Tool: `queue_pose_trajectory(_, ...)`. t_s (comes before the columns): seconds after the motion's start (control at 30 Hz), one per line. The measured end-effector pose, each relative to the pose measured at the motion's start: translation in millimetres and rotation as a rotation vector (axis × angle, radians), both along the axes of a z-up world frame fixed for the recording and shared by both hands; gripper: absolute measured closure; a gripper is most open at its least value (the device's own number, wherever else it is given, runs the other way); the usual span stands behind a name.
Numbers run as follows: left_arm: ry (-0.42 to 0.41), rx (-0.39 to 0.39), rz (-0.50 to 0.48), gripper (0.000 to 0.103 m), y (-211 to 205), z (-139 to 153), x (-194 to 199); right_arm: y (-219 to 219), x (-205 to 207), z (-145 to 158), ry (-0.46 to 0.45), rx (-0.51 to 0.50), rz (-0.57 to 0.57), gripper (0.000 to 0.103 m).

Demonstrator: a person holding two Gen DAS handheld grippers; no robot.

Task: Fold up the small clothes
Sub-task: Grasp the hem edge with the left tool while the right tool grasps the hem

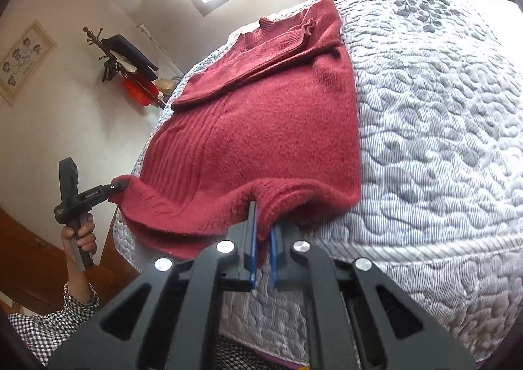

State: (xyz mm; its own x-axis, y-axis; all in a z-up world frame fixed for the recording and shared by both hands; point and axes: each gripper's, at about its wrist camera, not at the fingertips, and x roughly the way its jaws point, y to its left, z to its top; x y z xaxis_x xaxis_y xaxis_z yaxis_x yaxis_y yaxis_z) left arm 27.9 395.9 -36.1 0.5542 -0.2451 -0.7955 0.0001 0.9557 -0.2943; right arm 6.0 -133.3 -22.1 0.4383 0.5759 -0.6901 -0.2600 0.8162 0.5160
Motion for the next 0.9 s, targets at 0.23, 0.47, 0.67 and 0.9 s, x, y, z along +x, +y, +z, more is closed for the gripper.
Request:
queue_pose_trajectory(0.23,0.039,-0.009,0.057,0.094,11,-8,52,-4,64,-7,0.066,0.023,-0.015,0.098)
queue_pose_trajectory(0.47,0.100,-0.022,0.093,0.094,17,-29,100,-16,114,-29,0.148,0.038,-0.043,0.098)
queue_pose_trajectory(0.67,0.117,-0.007,0.096,0.092,14,-39,114,-24,132,-53,0.213,0.071,-0.058,0.097)
queue_pose_trajectory(0.9,0.135,-0.084,0.088,0.086,26,-36,111,-38,129,-47,0.192,0.077,-0.071,0.084)
